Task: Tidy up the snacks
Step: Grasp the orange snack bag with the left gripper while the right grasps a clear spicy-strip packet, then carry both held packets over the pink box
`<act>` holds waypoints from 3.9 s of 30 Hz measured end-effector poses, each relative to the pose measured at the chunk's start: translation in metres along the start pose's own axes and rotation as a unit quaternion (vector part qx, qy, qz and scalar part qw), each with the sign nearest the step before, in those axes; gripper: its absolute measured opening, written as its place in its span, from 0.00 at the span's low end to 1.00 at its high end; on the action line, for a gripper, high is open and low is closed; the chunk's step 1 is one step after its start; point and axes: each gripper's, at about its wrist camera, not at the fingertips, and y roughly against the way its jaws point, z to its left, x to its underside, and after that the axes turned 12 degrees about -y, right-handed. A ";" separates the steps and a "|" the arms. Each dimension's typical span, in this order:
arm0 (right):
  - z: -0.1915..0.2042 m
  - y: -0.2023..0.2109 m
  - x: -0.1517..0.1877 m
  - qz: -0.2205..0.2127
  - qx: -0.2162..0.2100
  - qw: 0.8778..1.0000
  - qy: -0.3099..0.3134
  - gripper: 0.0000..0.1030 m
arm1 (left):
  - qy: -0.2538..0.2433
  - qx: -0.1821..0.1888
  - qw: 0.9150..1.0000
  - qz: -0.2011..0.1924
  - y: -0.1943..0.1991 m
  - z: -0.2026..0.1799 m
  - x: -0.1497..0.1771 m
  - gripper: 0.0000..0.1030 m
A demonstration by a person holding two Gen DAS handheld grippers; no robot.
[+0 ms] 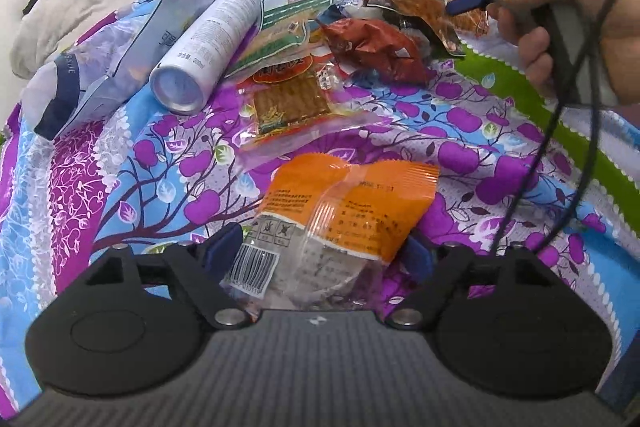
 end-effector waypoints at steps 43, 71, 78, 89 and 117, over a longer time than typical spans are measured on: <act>-0.042 0.148 0.059 0.101 -0.036 0.975 0.195 0.38 | 0.172 -0.019 0.984 0.037 0.067 -0.056 0.027 0.81; -0.052 0.185 0.125 0.115 -0.038 0.941 0.317 0.61 | 0.277 -0.005 0.960 0.028 0.095 -0.072 0.012 0.81; -0.052 0.200 0.113 0.097 -0.036 0.949 0.297 0.47 | 0.283 -0.002 0.959 0.007 0.109 -0.071 -0.007 0.81; -0.043 0.235 0.082 0.054 -0.050 0.961 0.265 0.44 | 0.267 -0.001 0.963 -0.027 0.135 -0.073 -0.047 0.81; -0.060 0.311 -0.034 -0.092 -0.018 0.974 0.208 0.44 | 0.196 0.049 0.969 -0.141 0.178 -0.110 -0.188 0.81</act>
